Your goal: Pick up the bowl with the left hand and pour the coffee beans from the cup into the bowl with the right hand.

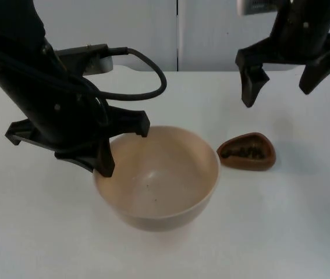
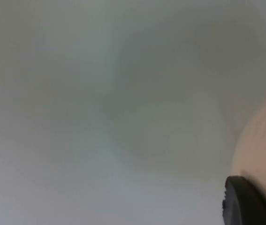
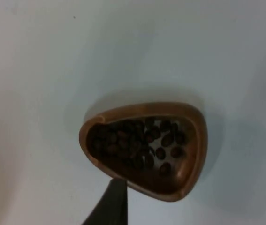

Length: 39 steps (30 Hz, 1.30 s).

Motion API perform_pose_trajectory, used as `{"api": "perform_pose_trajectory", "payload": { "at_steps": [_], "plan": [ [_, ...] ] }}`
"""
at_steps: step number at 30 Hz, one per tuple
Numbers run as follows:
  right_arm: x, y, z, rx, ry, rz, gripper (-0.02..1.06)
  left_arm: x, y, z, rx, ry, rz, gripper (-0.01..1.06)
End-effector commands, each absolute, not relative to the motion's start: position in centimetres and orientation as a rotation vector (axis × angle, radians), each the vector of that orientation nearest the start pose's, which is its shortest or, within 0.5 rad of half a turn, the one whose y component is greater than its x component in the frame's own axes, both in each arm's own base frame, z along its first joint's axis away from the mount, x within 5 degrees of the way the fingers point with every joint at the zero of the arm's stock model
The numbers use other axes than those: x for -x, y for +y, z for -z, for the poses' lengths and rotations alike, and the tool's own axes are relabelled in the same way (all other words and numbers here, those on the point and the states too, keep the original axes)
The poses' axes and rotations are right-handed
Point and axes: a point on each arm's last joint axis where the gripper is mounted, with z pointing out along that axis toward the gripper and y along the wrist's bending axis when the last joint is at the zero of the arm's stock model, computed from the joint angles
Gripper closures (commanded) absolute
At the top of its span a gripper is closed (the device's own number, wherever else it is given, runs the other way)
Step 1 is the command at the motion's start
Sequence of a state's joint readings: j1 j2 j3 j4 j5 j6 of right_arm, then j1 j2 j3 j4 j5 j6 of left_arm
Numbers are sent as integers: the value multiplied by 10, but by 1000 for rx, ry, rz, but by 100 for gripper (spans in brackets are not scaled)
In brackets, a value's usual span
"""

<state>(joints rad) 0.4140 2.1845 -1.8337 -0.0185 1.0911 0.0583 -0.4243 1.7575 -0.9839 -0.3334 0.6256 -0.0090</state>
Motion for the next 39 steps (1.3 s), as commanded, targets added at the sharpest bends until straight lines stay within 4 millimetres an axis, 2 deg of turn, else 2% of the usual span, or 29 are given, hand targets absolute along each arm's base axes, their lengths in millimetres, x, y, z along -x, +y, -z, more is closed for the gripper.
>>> {"api": "perform_pose_trajectory", "payload": {
  "at_steps": [1,2,7,19,26,35,39],
  "plan": [
    [-428,186,-188,526,2876,-44,14,-288,-152,-173,-227,2873,436,105],
    [-428,186,-188,526,2876,-44,14,-288,-152,-173,-227,2873,436,105],
    [-434,187,-161,548,2893,-1,19,-288,-152,-173,-227,2873,436,105],
    [-429,176,-134,538,2903,32,21,-289,-152,-173,-226,2871,436,105],
    [-430,177,-126,462,2864,0,21,-289,-152,-173,-226,2871,436,105],
    [-422,174,-109,392,2890,-7,24,-289,-152,-173,-223,2871,439,105],
    [-415,172,-92,339,2874,-31,24,-289,-152,-173,-221,2869,441,105]
  ]
}}
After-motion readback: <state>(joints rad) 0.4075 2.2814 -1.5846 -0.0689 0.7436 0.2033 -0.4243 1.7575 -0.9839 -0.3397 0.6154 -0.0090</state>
